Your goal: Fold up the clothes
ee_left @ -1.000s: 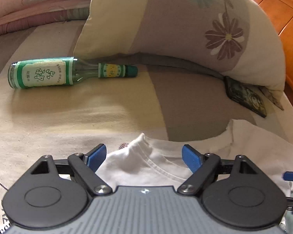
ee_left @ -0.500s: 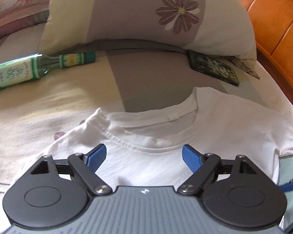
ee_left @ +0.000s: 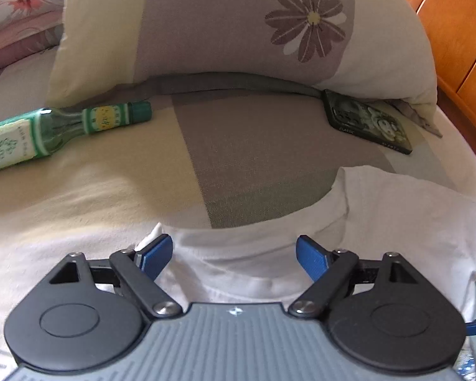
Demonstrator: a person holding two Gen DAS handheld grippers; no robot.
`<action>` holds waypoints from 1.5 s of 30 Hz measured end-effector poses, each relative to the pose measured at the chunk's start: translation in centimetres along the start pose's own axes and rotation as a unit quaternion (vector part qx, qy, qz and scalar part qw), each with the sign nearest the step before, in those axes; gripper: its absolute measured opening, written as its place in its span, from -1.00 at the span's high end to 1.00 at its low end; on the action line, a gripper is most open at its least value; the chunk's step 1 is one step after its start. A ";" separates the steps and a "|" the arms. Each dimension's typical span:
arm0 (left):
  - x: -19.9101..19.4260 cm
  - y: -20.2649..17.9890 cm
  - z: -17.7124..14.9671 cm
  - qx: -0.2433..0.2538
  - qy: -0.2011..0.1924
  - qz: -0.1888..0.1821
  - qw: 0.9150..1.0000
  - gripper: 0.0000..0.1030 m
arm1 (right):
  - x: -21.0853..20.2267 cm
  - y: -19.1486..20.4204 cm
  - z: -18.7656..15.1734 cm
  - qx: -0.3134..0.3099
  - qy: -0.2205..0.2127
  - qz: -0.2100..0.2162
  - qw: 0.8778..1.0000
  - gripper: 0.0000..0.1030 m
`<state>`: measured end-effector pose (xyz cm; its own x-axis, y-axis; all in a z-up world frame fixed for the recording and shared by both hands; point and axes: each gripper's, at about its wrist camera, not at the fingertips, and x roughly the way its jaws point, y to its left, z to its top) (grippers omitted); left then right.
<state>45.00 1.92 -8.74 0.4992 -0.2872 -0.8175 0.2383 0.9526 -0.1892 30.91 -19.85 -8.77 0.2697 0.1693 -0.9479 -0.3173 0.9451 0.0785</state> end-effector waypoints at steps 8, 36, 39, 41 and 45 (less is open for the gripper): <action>-5.6 0.8 -7.8 -0.089 0.043 0.006 0.995 -0.66 | 0.4 0.5 0.4 -0.002 0.000 -0.008 1.000 -1.00; -21.3 16.2 -22.8 -0.315 -0.062 0.195 0.927 -0.65 | -0.4 17.4 10.3 -0.199 -0.032 0.131 0.971 -1.00; -22.5 19.1 -23.7 -0.328 -0.082 0.227 0.913 -0.65 | -0.3 21.0 10.6 -0.249 -0.037 0.149 0.956 -1.00; -23.0 21.1 -24.1 -0.325 -0.093 0.253 0.906 -0.66 | -0.2 22.8 10.5 -0.272 -0.039 0.159 0.948 -1.00; -22.9 24.8 -25.8 -0.335 -0.080 0.285 0.895 -0.66 | 0.6 25.3 10.3 -0.297 -0.028 0.179 0.937 -1.00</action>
<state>17.98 34.68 -8.78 0.5068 0.3050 -0.8063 -0.6186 0.7801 -0.0938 32.40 7.06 -4.15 0.0900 0.4761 -0.8748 -0.8427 0.5046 0.1879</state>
